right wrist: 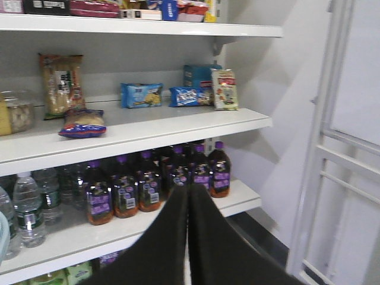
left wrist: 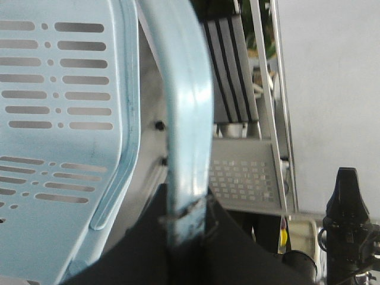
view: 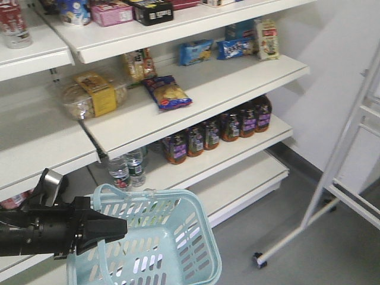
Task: Place coke in basket with both arms
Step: 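Drive the base up to the shelf with the red Coca-Cola bottle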
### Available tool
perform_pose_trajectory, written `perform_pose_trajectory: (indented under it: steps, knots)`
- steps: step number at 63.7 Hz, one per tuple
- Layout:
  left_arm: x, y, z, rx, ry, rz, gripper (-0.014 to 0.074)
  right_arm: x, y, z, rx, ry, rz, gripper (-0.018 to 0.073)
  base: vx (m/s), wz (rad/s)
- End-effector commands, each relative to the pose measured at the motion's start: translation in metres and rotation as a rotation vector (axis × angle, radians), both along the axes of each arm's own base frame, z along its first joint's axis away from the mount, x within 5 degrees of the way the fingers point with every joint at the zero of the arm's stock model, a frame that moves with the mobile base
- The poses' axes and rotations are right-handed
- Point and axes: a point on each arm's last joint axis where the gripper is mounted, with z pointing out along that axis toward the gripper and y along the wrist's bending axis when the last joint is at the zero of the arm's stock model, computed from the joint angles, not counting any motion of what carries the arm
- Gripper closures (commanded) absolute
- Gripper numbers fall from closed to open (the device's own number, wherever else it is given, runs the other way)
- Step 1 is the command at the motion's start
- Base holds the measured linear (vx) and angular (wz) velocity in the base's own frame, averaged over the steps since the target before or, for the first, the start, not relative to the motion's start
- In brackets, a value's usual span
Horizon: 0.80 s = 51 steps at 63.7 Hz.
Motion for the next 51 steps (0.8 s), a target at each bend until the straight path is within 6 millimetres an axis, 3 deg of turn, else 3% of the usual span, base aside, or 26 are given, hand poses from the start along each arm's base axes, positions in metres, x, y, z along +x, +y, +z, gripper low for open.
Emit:
perform_pose_trajectory:
  steps: [1,51]
  knots:
    - [0.0020,-0.0035,0.0202,-0.099,-0.069,-0.003,0.0603,-0.0010,-0.0005,0.0044,-0.007,-0.085,-0.006,0.0569,0.16,0.62]
    - [0.0020,-0.0035,0.0202,-0.099,-0.069,-0.003,0.0603,-0.0010,-0.0005,0.0044,-0.007,-0.085,-0.006,0.0569,0.12,0.57]
